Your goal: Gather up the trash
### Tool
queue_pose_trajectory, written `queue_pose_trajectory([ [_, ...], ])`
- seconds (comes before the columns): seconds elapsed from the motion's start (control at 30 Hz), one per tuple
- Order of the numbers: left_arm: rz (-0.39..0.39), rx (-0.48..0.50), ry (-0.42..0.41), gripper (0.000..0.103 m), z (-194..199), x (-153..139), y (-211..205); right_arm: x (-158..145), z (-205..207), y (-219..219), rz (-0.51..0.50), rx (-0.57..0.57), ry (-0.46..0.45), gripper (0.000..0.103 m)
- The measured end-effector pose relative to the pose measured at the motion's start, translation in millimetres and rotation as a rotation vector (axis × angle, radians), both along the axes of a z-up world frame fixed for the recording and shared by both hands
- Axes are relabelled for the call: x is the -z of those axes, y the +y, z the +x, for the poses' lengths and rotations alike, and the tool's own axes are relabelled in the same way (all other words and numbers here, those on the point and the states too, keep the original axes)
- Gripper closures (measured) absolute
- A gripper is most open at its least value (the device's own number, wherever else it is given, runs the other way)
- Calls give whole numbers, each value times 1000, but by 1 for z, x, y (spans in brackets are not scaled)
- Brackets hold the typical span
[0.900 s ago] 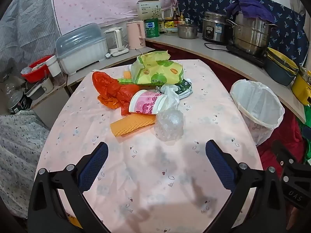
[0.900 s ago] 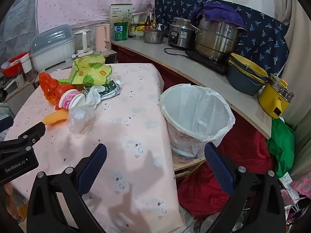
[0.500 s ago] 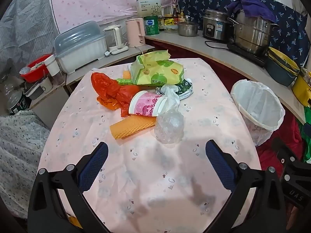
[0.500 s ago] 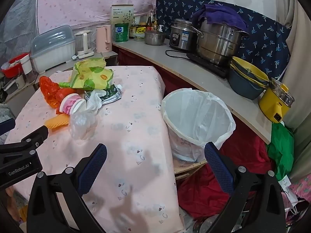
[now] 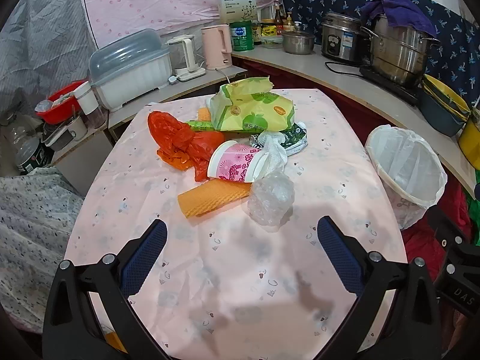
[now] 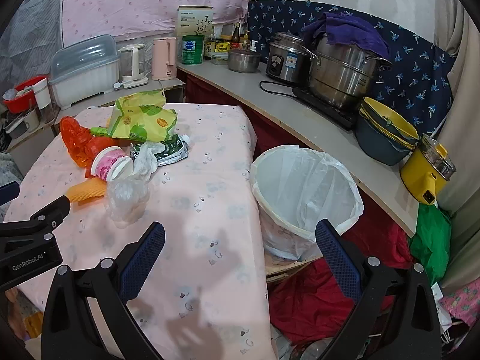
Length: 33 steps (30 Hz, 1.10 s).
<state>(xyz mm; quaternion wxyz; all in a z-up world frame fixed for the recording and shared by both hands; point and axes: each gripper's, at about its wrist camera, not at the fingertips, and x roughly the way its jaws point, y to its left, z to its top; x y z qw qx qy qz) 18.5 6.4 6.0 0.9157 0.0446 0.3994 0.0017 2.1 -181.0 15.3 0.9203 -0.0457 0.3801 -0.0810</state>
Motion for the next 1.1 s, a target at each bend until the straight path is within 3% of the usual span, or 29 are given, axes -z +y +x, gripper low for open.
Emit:
queue_pose_trajectory([
  [1.1, -3, 31, 30, 7, 15, 5, -8, 0, 4, -3, -19, 26, 16, 7],
])
